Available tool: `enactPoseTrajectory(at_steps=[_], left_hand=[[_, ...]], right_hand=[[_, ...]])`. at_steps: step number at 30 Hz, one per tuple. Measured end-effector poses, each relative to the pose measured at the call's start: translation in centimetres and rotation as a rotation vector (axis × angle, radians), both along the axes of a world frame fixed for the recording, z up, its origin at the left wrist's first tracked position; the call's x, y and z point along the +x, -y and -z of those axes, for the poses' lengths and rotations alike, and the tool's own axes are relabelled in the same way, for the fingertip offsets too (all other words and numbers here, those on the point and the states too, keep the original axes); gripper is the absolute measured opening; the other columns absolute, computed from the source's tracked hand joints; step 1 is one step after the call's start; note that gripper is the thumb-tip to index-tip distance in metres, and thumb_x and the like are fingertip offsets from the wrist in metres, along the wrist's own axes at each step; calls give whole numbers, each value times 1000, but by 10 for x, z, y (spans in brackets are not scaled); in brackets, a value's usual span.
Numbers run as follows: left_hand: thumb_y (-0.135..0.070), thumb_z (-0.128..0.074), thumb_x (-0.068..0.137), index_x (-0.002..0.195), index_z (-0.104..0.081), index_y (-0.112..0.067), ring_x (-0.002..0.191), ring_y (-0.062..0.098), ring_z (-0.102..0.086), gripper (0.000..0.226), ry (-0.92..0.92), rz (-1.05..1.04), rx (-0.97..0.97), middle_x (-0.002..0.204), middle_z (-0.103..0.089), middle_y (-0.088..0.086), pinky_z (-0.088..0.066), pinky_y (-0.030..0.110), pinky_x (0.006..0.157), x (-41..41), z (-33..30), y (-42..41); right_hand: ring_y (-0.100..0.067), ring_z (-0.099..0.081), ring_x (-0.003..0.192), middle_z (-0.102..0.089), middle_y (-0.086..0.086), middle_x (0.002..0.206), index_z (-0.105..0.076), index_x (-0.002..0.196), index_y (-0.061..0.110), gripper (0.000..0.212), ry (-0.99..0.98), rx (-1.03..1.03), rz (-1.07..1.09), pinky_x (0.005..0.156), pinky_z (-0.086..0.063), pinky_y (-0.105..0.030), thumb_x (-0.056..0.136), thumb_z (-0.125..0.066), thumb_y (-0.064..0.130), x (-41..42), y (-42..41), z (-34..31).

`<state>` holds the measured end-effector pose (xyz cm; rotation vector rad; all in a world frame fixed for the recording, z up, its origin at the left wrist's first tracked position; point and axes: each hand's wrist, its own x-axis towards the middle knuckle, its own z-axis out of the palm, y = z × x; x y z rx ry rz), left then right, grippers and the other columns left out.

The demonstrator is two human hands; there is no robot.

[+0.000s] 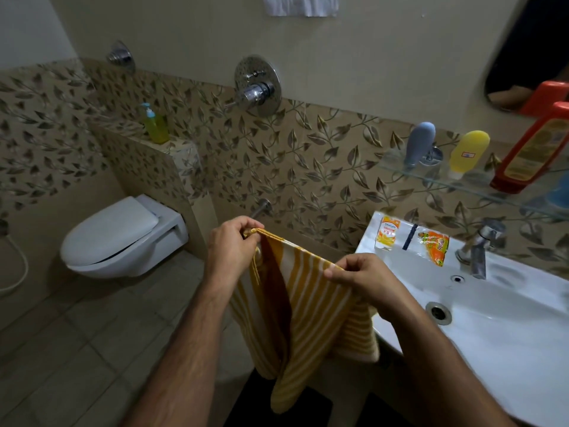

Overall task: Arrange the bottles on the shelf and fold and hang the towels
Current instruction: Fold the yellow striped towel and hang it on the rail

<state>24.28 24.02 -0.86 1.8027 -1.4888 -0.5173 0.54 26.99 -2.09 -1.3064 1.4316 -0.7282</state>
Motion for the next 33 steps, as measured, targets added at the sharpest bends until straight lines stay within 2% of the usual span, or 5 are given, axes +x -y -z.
enactPoseTrajectory(at_steps=[9, 15, 22, 25, 33], left_hand=[[-21, -75, 80, 84, -72, -32, 80, 15, -70, 12, -182, 164, 336, 83, -73, -5, -60, 42, 76, -1, 33, 3], [-5, -68, 87, 127, -60, -16, 77, 11, -69, 42, -542, 328, 424, 102, -70, 9, -52, 20, 53, -8, 36, -18], [-7, -72, 84, 137, -53, -28, 94, 7, -67, 60, -649, 418, 292, 98, -73, 4, -54, 26, 77, -33, 34, -21], [-18, -75, 79, 132, -56, -39, 117, 18, -58, 60, -579, 490, 252, 124, -64, 13, -48, 41, 102, -45, 28, -15], [-13, -70, 83, 85, -75, -31, 74, 13, -63, 19, -458, 529, 263, 77, -71, 0, -53, 37, 73, -57, 23, -6]], right_hand=[[-12, -60, 63, -66, 2, 63, -73, 73, 14, 14, -329, -453, 190, 58, -46, -29, 85, -70, 21, 11, 4, -24], [-14, -60, 66, -65, 3, 66, -73, 75, 15, 6, -461, -591, 230, 59, -39, -24, 80, -72, 17, 10, 9, -12], [-14, -60, 65, -65, 2, 67, -73, 73, 14, 5, -464, -669, 74, 58, -47, -30, 77, -71, 14, 13, 4, -11], [-13, -56, 62, -60, 5, 64, -71, 71, 16, 10, -487, -710, -42, 54, -38, -27, 74, -67, 25, 14, 3, -11], [-10, -59, 71, -67, 4, 76, -75, 82, 17, 6, -522, -667, -118, 60, -42, -24, 83, -73, 23, 3, 4, -18]])
